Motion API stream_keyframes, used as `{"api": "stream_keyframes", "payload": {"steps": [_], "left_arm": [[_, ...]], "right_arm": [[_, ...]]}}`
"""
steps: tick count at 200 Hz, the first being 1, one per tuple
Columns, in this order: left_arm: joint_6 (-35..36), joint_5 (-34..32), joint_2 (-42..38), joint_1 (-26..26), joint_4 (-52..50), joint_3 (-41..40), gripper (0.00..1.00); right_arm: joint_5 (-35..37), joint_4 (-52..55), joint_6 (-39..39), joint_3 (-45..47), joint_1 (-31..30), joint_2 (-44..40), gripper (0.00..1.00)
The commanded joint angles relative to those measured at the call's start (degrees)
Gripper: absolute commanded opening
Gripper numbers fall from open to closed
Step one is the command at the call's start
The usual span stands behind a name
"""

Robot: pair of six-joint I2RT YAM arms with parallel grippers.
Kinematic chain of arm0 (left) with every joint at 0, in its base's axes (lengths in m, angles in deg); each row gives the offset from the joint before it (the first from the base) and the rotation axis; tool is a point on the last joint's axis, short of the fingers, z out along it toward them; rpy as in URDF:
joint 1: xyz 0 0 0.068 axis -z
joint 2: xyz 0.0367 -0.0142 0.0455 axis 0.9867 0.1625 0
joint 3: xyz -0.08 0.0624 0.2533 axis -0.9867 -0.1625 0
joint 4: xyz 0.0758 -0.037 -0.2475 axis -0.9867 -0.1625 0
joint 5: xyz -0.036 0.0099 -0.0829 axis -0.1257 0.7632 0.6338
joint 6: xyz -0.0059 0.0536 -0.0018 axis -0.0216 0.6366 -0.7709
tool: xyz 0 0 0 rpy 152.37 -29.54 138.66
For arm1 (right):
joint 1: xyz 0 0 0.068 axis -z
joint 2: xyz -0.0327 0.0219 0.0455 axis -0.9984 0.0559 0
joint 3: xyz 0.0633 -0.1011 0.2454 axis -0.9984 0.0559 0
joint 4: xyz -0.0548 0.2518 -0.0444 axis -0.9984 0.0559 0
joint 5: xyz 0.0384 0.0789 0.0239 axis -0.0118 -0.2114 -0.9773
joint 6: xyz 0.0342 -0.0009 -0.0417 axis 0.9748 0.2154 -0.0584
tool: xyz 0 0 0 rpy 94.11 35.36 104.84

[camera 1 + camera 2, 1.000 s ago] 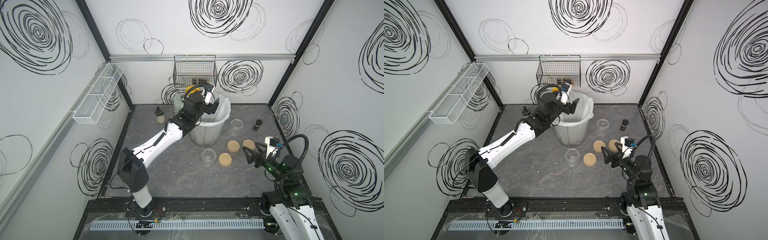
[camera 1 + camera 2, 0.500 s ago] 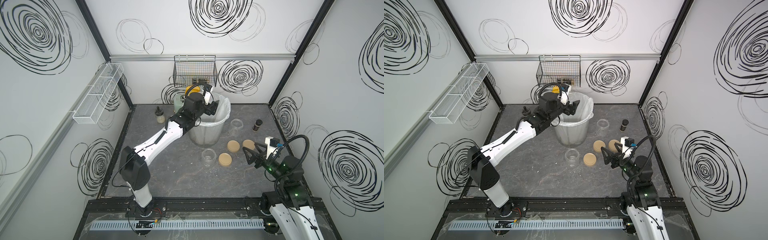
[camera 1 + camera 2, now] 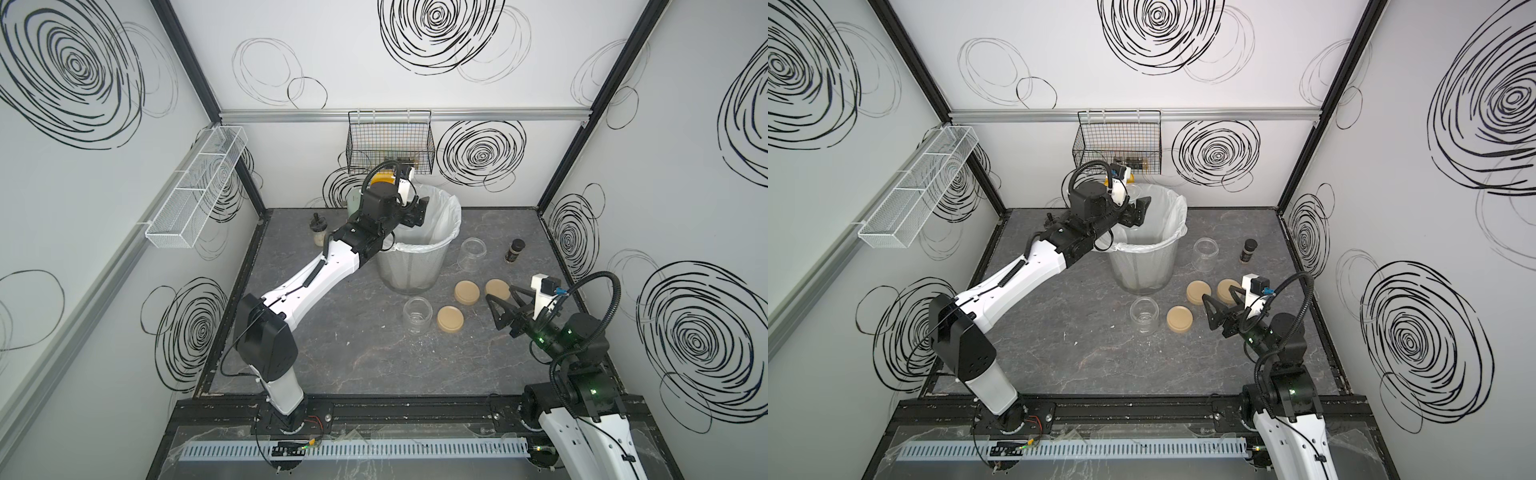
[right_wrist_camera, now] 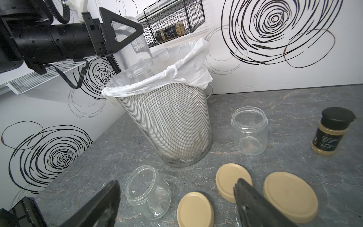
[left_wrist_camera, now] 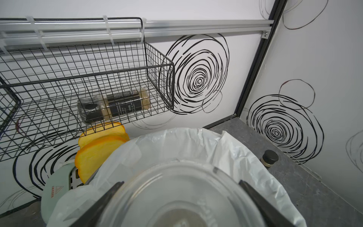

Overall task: Empty moldy rice from jars
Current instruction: Pour the moldy rice from the jar into the trash bin.

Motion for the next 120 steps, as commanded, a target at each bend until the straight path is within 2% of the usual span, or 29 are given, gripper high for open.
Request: {"api": "stream_keyframes", "payload": {"steps": [1,25,57,71,92,106,120], "left_arm": [[-2.03,0.32,-0.82,-1.71,6.90,1.84,0.68],[-4.25,2.75,1.44,-3.10,3.50,6.19,0.66],[-1.89,1.58,-2.84,0.54,7.37,0.85,0.67],[-3.06,1.90,-1.83,-1.20,6.22,2.38,0.68],[-7.61,6.27,1.98,-5.36,1.13,7.68,0.67],[-8.36,7.55,3.29,-5.59,-3.03,10.66,0.67],[-8.92,7.76,2.51,-5.04,-3.63,9.68,0.68]], "right_arm": [[-0.97,-1.18,0.71,-0.35,0.13,-0.02,0.92],[-1.11,-1.00,0.40,-1.15,0.16,0.75,0.92],[-0.35,-0.60,0.56,-0.93,0.09,0.11,0.92],[-0.79,-0.83,0.86,-0.72,0.14,0.08,0.92],[-0.68,-0.77,0.68,-0.81,0.16,0.31,0.92],[-0.38,-0.59,0.45,-0.90,0.16,0.32,0.92],[-0.35,-0.70,0.51,-0.68,0.14,0.30,0.92]]}}
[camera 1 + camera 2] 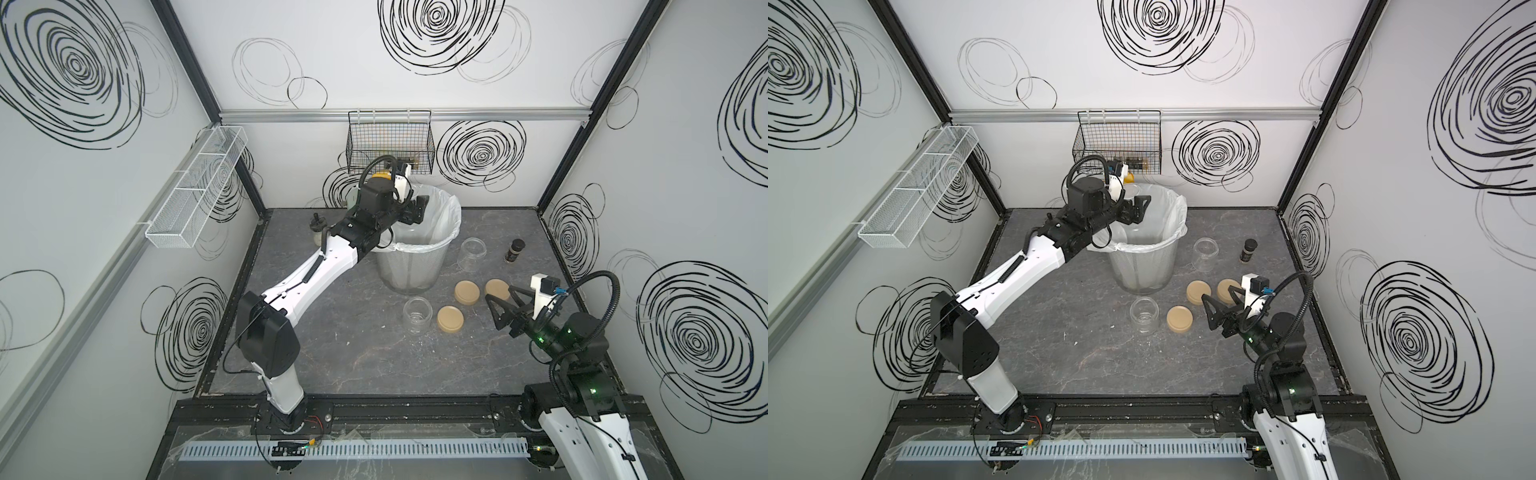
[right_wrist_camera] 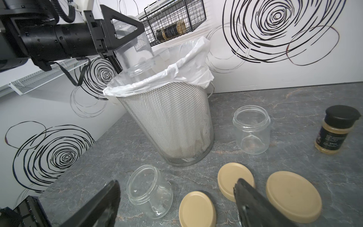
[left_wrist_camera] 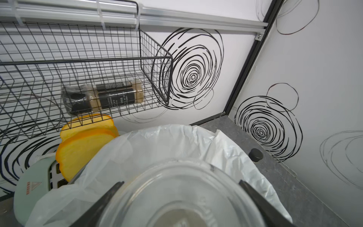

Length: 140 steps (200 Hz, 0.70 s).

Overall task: Empty moldy rice from jars
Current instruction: Pour the moldy rice from the jar into the trash bin.

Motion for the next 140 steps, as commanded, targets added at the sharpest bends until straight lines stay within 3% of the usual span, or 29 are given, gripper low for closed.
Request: {"api": "stream_keyframes", "payload": {"steps": [1,34,80,140], "left_arm": [[-3.39,2.07,-0.68,-0.95,1.37,2.72,0.69],[-6.88,4.07,-3.38,-1.83,4.69,-2.20,0.68],[2.67,4.67,1.98,-1.85,-9.70,10.76,0.69],[16.27,-4.71,8.89,3.21,-20.65,24.43,0.68]], "right_arm": [[0.07,-0.72,0.14,-0.66,0.14,-0.07,0.92],[-0.73,-1.62,0.60,-0.25,0.14,0.23,0.92],[-1.08,-2.39,0.67,0.24,0.12,0.51,0.92],[-1.21,-1.84,0.63,0.06,0.12,0.22,0.92]]}}
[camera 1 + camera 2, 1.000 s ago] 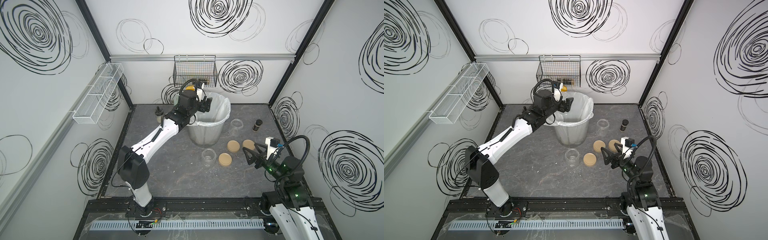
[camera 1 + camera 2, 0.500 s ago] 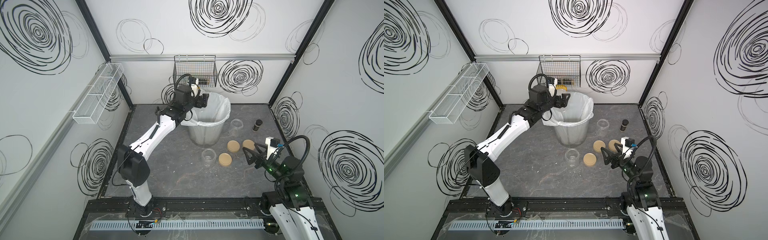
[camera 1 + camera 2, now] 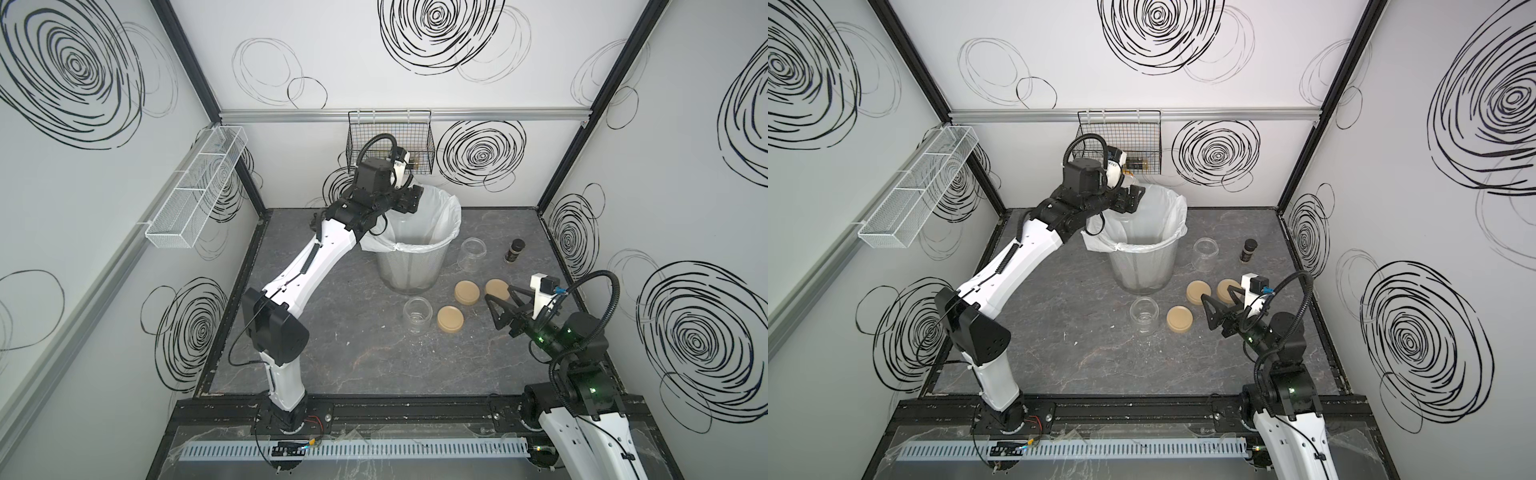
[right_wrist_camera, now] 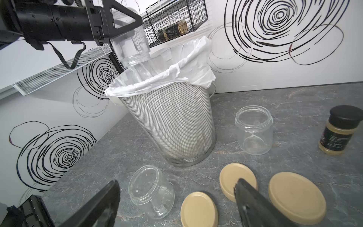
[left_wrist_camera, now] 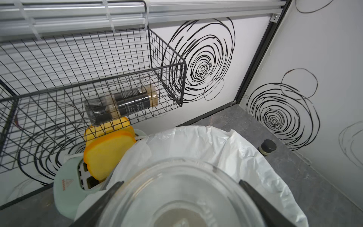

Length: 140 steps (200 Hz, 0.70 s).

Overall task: Empty moldy rice from jars
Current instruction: Pour the moldy rice from the jar into the trash bin.

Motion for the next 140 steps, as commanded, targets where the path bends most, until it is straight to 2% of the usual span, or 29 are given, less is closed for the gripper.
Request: {"api": "stream_keyframes", "payload": {"steps": [1,35,55,70,83,110,140], "left_arm": [[7.20,-3.33,3.06,2.29,-3.10,7.10,0.68],[7.54,-1.61,6.82,1.34,-5.79,10.20,0.67],[7.14,-2.23,9.28,2.20,-13.56,17.18,0.66],[10.53,-4.64,7.43,4.43,-12.67,13.98,0.69],[12.05,-6.44,6.45,4.06,-9.03,10.47,0.71],[11.47,-7.98,9.05,3.10,-12.91,15.63,0.67],[18.00,-11.42,8.31,5.41,-10.32,12.04,0.70]], "right_arm": [[-0.53,-1.24,0.28,-0.02,0.13,-0.01,0.92],[-0.64,-1.07,0.40,-0.01,0.10,-0.17,0.93],[-0.65,-0.67,0.24,-0.56,0.13,-0.12,0.93],[-0.02,-0.56,0.27,-0.26,0.12,-0.09,0.93],[-0.41,-1.48,0.67,0.23,0.14,0.04,0.93],[-1.40,-1.83,1.25,0.05,0.06,0.44,0.93],[-0.55,-1.67,1.10,0.41,0.13,0.00,0.93]]}}
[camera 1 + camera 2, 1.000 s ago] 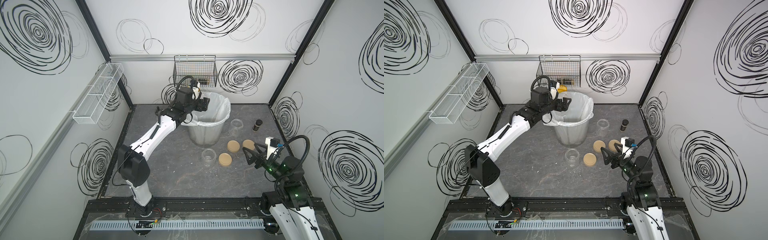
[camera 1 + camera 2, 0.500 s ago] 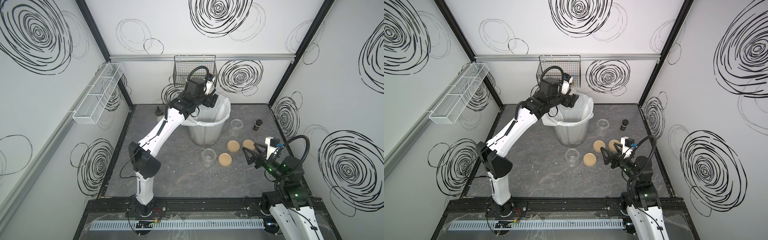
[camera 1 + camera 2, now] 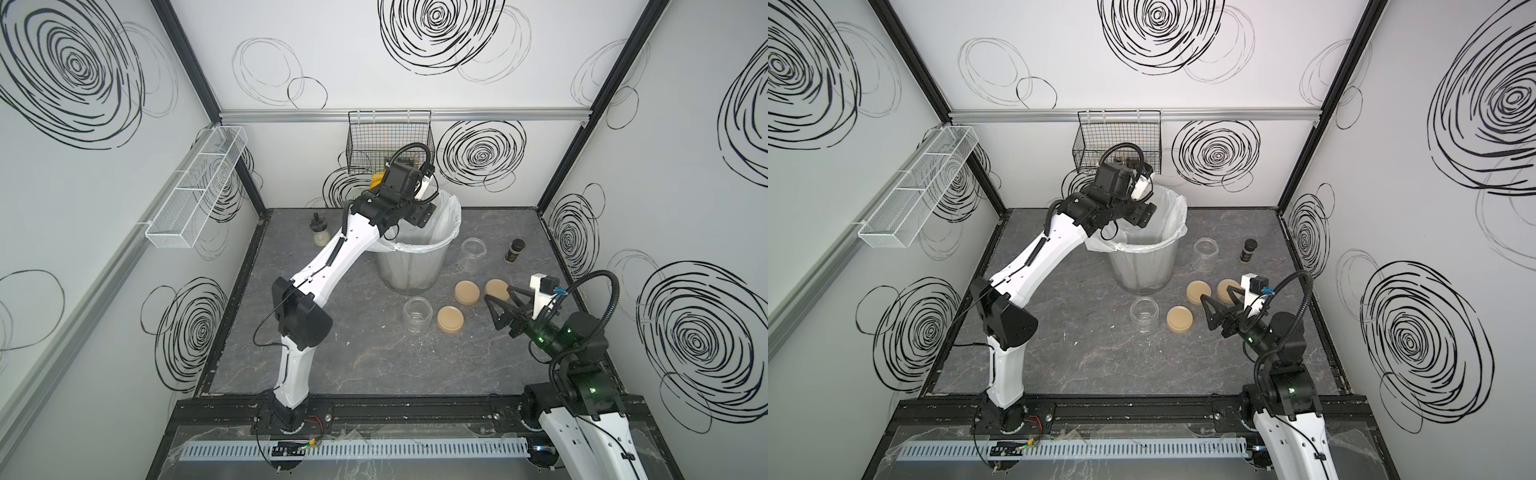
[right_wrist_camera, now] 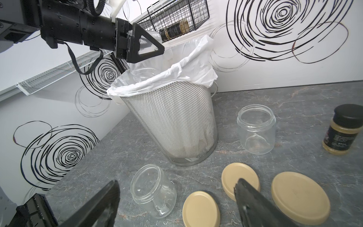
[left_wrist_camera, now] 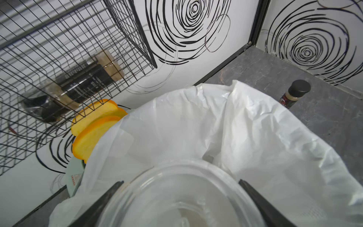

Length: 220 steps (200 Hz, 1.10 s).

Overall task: Empty moldy rice from jars
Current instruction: Pour the moldy rice from the jar into the trash bin.

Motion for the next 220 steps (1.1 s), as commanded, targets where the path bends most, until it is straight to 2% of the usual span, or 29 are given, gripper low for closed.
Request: {"api": "stream_keyframes", "payload": {"steps": [1,18,39,60,90,116,141,186,220], "left_arm": [[6.03,-3.66,-1.28,1.52,4.57,0.22,0.70],[5.24,-4.06,0.03,1.68,1.05,4.56,0.70],[5.53,-3.07,-1.15,1.42,4.17,2.72,0.71],[-1.64,3.11,-1.93,-1.23,5.18,3.10,0.68],[-13.39,16.61,-10.93,-5.47,22.21,-12.80,0.67],[-21.76,23.41,-16.66,-8.25,33.90,-22.29,0.67],[-25.44,23.75,-21.75,-8.67,42.65,-29.52,0.67],[-36.95,25.52,-27.78,-11.02,61.61,-41.55,0.67],[-40.86,26.06,-29.14,-10.96,68.00,-46.19,0.67]], "right_arm": [[-0.16,-1.70,0.69,0.40,0.13,0.03,0.93],[-0.79,-1.70,0.88,0.24,0.09,0.29,0.93],[-0.37,-1.49,0.92,0.30,0.04,0.32,0.93],[-0.84,-1.68,0.86,-0.02,0.06,0.58,0.93],[-0.63,-1.48,0.59,-0.56,0.10,1.12,0.93],[-0.80,-1.71,-0.03,-1.40,0.09,2.19,0.93],[-1.23,-3.09,-0.24,-1.69,0.07,3.78,0.93],[-2.59,-7.06,-0.08,-2.16,0.14,6.54,0.92],[-4.89,-9.89,-0.27,-3.33,0.10,9.26,0.92]]}}
